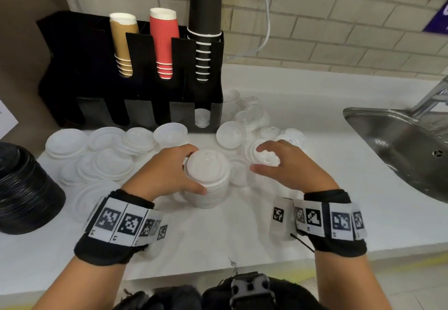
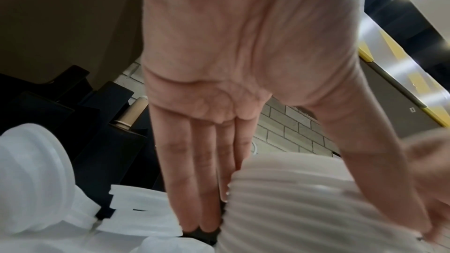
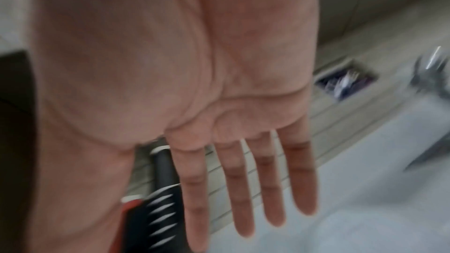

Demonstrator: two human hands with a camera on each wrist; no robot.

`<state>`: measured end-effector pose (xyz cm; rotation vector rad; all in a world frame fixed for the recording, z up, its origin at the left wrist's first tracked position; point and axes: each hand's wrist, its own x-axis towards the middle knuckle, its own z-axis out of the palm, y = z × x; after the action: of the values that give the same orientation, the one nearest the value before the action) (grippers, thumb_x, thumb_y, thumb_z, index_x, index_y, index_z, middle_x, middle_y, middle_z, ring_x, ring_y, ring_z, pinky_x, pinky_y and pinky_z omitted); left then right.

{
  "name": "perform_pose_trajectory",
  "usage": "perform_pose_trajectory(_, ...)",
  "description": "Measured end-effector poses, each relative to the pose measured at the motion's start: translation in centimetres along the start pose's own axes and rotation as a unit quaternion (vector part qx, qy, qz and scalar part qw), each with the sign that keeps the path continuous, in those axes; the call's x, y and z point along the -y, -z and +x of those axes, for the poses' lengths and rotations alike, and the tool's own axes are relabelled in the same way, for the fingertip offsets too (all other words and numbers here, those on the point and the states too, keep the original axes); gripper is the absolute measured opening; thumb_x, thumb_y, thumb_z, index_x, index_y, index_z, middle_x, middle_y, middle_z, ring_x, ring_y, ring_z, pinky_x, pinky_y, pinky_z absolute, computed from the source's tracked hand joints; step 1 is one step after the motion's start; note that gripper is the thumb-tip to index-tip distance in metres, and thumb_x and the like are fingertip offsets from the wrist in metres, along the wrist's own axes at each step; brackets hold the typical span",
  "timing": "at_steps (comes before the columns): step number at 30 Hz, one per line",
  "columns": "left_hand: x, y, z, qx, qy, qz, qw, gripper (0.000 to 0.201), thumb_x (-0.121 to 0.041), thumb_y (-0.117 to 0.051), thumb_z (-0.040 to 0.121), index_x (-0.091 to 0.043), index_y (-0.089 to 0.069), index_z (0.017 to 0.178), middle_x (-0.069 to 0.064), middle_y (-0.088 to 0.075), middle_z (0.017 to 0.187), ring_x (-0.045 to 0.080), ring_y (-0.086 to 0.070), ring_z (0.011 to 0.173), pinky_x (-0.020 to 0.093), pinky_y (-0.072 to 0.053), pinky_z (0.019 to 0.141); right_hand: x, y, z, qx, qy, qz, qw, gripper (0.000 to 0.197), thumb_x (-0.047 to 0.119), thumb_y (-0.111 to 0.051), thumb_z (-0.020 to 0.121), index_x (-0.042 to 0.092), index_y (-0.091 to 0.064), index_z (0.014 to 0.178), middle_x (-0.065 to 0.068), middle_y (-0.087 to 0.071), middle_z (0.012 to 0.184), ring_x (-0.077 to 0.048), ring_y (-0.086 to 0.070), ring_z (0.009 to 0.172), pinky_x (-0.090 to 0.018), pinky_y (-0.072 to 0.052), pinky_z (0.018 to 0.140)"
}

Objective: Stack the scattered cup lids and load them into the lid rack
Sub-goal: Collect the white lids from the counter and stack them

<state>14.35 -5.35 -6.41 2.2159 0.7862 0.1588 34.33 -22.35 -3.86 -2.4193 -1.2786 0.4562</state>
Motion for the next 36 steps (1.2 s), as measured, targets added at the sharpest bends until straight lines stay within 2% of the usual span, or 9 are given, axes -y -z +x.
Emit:
perform_pose_trajectory(4, -0.3, -0.1, 0.3, 0.000, 0.002, 0.001, 1.000, 0.072, -0.031, -0.093, 0.055, -0.034, -0.057, 0.117, -0.019, -0.060, 0.110, 0.009, -0.057, 0.099, 0.032, -0.048, 0.087, -6.0, 2.1, -2.4, 0.037, -0.215, -0.111, 0.970, 0.072, 0.057, -0.073, 0.073, 0.034, -0.043, 0.135, -0.006, -0.044, 0.133, -0.031, -0.040, 0.126, -0.037, -0.037, 0.095)
perform_pose_trajectory(7, -0.3, -0.3, 0.4, -0.002, 0.000, -0.012, 1.000, 0.069, -0.029, -0.093, 0.054, -0.037, -0.058, 0.112, -0.021, -0.061, 0.107, 0.003, -0.058, 0.095, 0.028, -0.048, 0.081, -8.2, 2.2, -3.7, 0.046, -0.272, -0.093, 0.957, 0.080, 0.051, -0.078, 0.071, 0.037, -0.037, 0.138, -0.008, -0.043, 0.131, -0.031, -0.045, 0.120, -0.041, -0.040, 0.096)
perform_pose_trajectory(11, -0.2, -0.4, 0.5, 0.000, -0.001, -0.020, 1.000, 0.069, -0.031, -0.093, 0.053, -0.040, -0.056, 0.111, -0.024, -0.060, 0.105, -0.003, -0.056, 0.092, 0.025, -0.045, 0.074, -8.5, 2.0, -3.6, 0.070, -0.253, -0.085, 0.961, 0.079, 0.038, -0.081, 0.071, 0.034, -0.037, 0.136, -0.002, -0.045, 0.114, -0.020, -0.046, 0.096, -0.032, -0.037, 0.080)
perform_pose_trajectory(16, -0.1, -0.4, 0.6, -0.001, -0.004, -0.020, 1.000, 0.069, -0.031, -0.094, 0.053, -0.041, -0.056, 0.109, -0.024, -0.061, 0.106, -0.002, -0.058, 0.091, 0.024, -0.046, 0.074, -6.2, 3.1, -2.6, 0.051, -0.140, -0.035, 0.988, 0.090, 0.049, -0.084, 0.061, 0.042, -0.036, 0.138, 0.008, -0.045, 0.113, -0.012, -0.045, 0.100, -0.028, -0.035, 0.082)
perform_pose_trajectory(20, -0.1, -0.4, 0.6, -0.002, -0.005, -0.020, 1.000, 0.068, -0.030, -0.094, 0.052, -0.042, -0.055, 0.106, -0.025, -0.060, 0.105, -0.002, -0.057, 0.090, 0.021, -0.043, 0.070, -5.5, 3.1, -2.9, 0.052, -0.194, -0.073, 0.977, 0.079, 0.051, -0.085, 0.059, 0.029, -0.048, 0.125, 0.007, -0.049, 0.108, -0.014, -0.050, 0.096, -0.028, -0.041, 0.077)
perform_pose_trajectory(24, 0.0, -0.4, 0.8, -0.001, -0.003, -0.017, 1.000, 0.068, -0.030, -0.094, 0.052, -0.042, -0.055, 0.107, -0.024, -0.060, 0.105, -0.002, -0.057, 0.090, 0.021, -0.044, 0.071, -5.8, 1.5, -3.6, 0.122, -0.248, -0.130, 0.952, 0.076, 0.042, -0.087, 0.060, 0.020, -0.047, 0.120, 0.002, -0.053, 0.104, -0.019, -0.053, 0.093, -0.031, -0.042, 0.076)
perform_pose_trajectory(28, 0.0, -0.3, 0.9, 0.001, -0.002, -0.008, 1.000, 0.070, -0.031, -0.094, 0.051, -0.041, -0.055, 0.108, -0.024, -0.060, 0.105, -0.001, -0.057, 0.090, 0.021, -0.044, 0.071, -5.6, 0.7, -3.4, 0.132, -0.245, -0.134, 0.951, 0.077, 0.029, -0.087, 0.062, 0.019, -0.044, 0.126, 0.000, -0.048, 0.102, -0.020, -0.052, 0.090, -0.030, -0.042, 0.069)
perform_pose_trajectory(32, 0.0, -0.3, 0.9, 0.000, -0.005, -0.010, 1.000, 0.070, -0.030, -0.094, 0.051, -0.041, -0.054, 0.107, -0.025, -0.058, 0.104, -0.002, -0.057, 0.090, 0.019, -0.043, 0.071, -5.3, 1.2, -3.2, 0.124, -0.234, -0.135, 0.955, 0.070, 0.032, -0.082, 0.065, 0.022, -0.044, 0.123, 0.003, -0.049, 0.095, -0.018, -0.054, 0.084, -0.025, -0.035, 0.054)
perform_pose_trajectory(36, -0.1, -0.3, 0.7, 0.001, -0.012, -0.019, 1.000, 0.068, -0.029, -0.094, 0.053, -0.045, -0.052, 0.104, -0.027, -0.057, 0.103, -0.003, -0.056, 0.090, 0.016, -0.042, 0.070, -3.6, 3.1, -2.6, 0.086, -0.161, -0.104, 0.978, 0.066, 0.041, -0.080, 0.067, 0.031, -0.043, 0.121, 0.008, -0.047, 0.091, -0.013, -0.053, 0.084, -0.027, -0.038, 0.063)
